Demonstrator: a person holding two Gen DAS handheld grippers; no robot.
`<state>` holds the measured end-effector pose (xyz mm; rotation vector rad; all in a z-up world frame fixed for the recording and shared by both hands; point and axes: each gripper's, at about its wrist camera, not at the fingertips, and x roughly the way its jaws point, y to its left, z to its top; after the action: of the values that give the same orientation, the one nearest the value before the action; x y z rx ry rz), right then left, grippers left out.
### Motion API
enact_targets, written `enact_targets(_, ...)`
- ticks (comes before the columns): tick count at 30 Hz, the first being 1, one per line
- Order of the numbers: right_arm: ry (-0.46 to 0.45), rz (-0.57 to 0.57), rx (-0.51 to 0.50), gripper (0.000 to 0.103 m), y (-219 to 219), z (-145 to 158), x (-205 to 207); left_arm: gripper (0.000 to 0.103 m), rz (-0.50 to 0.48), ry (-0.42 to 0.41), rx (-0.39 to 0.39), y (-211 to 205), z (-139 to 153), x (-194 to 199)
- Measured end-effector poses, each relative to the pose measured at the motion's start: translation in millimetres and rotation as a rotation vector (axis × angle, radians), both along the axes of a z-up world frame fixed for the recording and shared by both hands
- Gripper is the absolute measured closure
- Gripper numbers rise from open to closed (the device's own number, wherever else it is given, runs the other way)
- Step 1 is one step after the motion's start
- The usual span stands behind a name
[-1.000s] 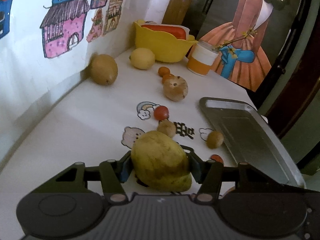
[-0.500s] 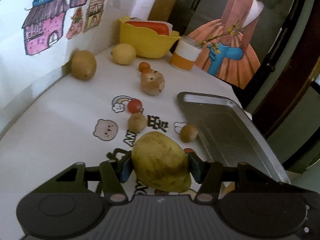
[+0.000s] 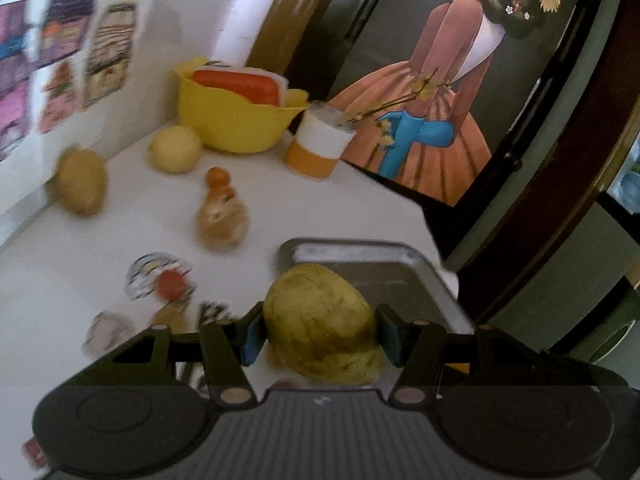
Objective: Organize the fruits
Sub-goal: 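Carry the pear with the left tool while the right tool carries the orange onto the tray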
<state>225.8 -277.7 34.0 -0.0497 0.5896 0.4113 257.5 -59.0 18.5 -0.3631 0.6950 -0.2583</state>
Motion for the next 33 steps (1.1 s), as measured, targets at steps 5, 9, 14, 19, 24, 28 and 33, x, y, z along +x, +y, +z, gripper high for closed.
enact_targets(5,0.025,-0.036,-0.009,0.058,-20,-12,51,0.042,-0.012,0.004,-0.012,-20,-9,38)
enact_targets(9,0.052,-0.045,-0.024,0.058,-27,-26,86,0.043,-0.037,0.019,-0.013,-35,-25,63)
enact_targets(14,0.107,-0.063,-0.036,0.058,-30,-41,113,0.045,-0.059,0.060,0.008,-50,-46,81)
enact_targets(19,0.120,-0.064,-0.060,0.058,-28,-47,123,0.045,-0.067,0.044,0.009,-52,-47,86)
enact_targets(24,0.121,-0.070,-0.048,0.056,-28,-49,125,0.044,-0.071,0.048,0.012,-52,-44,85)
enact_targets(28,0.097,-0.092,-0.043,0.042,-29,-42,119,0.023,-0.038,0.012,0.048,-47,-35,78)
enact_targets(33,0.037,-0.121,-0.064,0.023,-33,-27,94,0.008,-0.002,-0.019,0.042,-35,-16,61)
